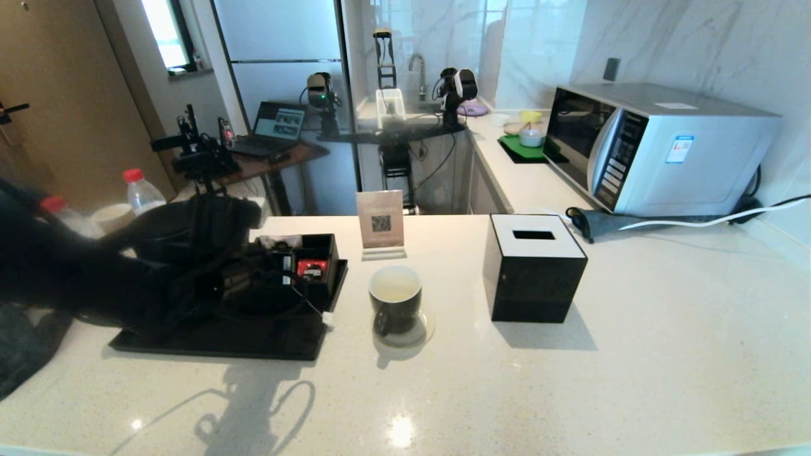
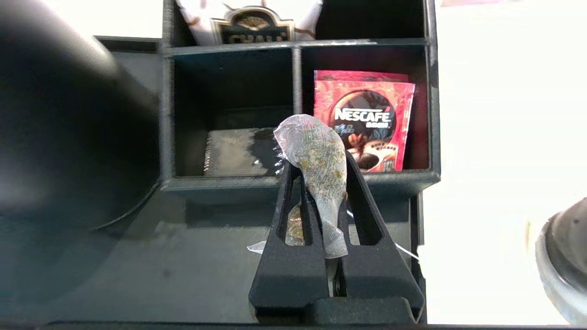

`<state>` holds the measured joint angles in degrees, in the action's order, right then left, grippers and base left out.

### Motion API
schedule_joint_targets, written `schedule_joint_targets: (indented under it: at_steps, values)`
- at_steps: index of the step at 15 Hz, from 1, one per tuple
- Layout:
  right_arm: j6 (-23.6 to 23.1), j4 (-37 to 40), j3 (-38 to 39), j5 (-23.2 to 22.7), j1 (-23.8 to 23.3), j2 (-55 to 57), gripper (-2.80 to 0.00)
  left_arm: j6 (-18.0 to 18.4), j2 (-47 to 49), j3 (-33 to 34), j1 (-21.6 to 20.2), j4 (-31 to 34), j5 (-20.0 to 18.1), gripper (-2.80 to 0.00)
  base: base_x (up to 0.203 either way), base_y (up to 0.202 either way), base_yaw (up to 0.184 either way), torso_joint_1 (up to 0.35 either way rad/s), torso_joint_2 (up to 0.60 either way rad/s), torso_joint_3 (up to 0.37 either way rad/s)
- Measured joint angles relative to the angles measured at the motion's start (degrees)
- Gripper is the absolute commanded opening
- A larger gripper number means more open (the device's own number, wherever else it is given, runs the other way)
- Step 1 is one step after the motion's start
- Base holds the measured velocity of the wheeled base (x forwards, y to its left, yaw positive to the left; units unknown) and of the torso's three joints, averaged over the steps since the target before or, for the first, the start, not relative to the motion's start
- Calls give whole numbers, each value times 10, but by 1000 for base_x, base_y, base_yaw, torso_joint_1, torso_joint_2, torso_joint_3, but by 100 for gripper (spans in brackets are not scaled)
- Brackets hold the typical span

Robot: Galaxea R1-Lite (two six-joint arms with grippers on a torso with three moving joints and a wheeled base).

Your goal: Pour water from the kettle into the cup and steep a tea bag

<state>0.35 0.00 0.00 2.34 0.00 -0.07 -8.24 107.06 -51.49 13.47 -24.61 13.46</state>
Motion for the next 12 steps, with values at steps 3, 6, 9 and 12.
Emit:
schedule_joint_targets:
  at_steps: [3,6,9,12]
  values:
    - [0,0,0,0,0,0,-280,0,-34,14,5,0,-1,-280,0,0,0,0,0,0]
    - [0,0,0,0,0,0,-280,0,-74,22,19,1,0,-280,0,0,0,0,0,0]
    - [0,0,0,0,0,0,-280,-2,-112,27,46,1,2,-280,0,0,0,0,0,0]
    - [0,0,0,0,0,0,-280,-2,-147,30,72,1,2,-280,0,0,0,0,0,0]
